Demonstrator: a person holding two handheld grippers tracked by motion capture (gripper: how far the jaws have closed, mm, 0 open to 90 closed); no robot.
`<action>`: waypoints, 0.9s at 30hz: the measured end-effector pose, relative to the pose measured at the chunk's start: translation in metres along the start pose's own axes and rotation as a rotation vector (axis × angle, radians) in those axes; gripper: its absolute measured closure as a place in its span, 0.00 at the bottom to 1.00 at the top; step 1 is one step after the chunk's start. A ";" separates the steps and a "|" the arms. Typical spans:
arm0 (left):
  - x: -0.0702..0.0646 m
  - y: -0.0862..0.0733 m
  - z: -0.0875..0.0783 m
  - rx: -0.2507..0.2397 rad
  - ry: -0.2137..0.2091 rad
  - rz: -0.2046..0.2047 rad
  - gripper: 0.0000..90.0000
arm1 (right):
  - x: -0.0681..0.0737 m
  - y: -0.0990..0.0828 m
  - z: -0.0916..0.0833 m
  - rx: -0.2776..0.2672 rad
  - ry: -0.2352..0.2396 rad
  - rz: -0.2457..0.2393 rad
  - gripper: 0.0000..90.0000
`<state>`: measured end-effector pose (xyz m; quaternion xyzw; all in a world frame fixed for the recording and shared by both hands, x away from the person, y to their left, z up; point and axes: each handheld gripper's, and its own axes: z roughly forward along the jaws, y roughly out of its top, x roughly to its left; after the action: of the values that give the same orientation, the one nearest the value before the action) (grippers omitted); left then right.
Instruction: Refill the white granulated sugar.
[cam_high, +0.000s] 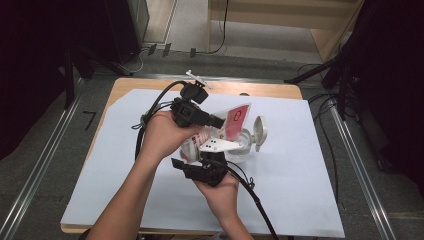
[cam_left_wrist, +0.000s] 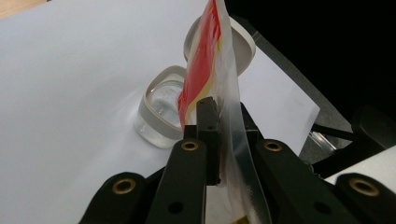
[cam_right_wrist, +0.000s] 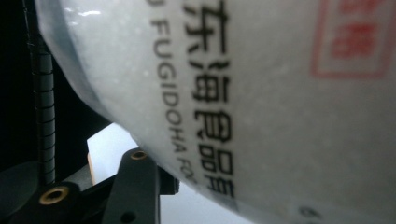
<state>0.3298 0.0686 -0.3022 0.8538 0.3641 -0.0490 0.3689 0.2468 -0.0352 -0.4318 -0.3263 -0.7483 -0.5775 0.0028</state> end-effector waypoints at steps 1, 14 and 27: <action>-0.001 0.000 0.000 -0.001 0.002 -0.003 0.96 | 0.000 0.000 0.000 -0.001 0.000 0.000 0.67; -0.005 0.002 -0.003 -0.020 0.008 0.022 0.94 | 0.002 0.006 -0.004 -0.032 0.053 0.091 0.68; 0.001 0.007 0.002 0.011 -0.014 -0.008 0.95 | 0.004 0.006 -0.002 -0.010 0.013 0.007 0.69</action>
<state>0.3356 0.0653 -0.2998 0.8540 0.3648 -0.0584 0.3664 0.2460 -0.0343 -0.4244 -0.3251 -0.7443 -0.5833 0.0082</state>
